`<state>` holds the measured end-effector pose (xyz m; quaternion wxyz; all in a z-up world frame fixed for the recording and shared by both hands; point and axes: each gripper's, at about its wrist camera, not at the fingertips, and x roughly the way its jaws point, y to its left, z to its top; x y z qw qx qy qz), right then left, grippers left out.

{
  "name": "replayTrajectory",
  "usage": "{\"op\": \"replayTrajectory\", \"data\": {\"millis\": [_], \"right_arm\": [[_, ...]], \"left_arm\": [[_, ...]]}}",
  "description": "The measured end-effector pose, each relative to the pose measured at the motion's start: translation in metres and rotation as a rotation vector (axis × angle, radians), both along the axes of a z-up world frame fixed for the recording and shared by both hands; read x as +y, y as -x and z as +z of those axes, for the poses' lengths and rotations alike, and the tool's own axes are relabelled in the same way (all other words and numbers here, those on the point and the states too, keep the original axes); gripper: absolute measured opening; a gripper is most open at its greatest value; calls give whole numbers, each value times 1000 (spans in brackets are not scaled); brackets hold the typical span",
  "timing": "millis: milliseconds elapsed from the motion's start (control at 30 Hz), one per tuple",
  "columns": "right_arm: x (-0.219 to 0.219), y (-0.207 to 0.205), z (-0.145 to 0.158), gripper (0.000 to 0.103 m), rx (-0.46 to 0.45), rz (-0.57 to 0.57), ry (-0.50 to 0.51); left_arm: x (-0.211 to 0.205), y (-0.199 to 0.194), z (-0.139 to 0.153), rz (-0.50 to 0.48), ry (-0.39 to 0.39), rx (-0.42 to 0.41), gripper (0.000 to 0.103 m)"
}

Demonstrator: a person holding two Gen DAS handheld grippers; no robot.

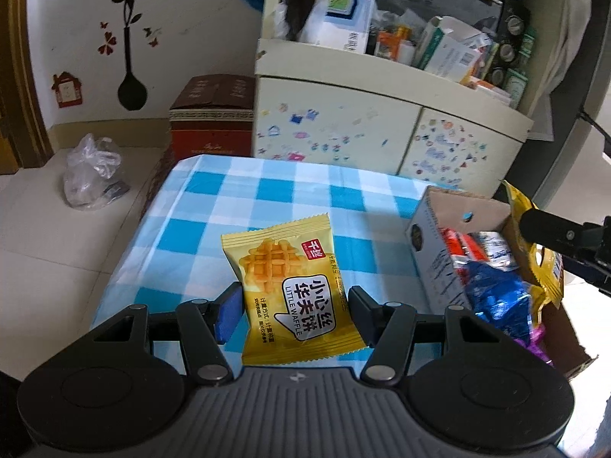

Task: Organize snacks
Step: 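Carry both yellow bags over the cardboard box with both grippers, then open both grippers to drop the yellow bags into the box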

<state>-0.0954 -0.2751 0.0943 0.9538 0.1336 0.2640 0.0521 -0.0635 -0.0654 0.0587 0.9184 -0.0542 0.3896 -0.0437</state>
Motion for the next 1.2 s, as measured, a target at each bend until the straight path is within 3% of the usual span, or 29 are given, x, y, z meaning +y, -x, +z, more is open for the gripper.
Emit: {"op": "replayTrajectory", "data": {"millis": [500, 767, 1200], "right_arm": [[-92, 23, 21, 62, -72, -259, -151], [-105, 25, 19, 62, -70, -319, -180], [-115, 17, 6, 62, -19, -371, -216]], "left_arm": [[-66, -31, 14, -104, 61, -18, 65], [-106, -52, 15, -156, 88, -16, 65], [-165, -90, 9, -234, 55, 13, 65]]}}
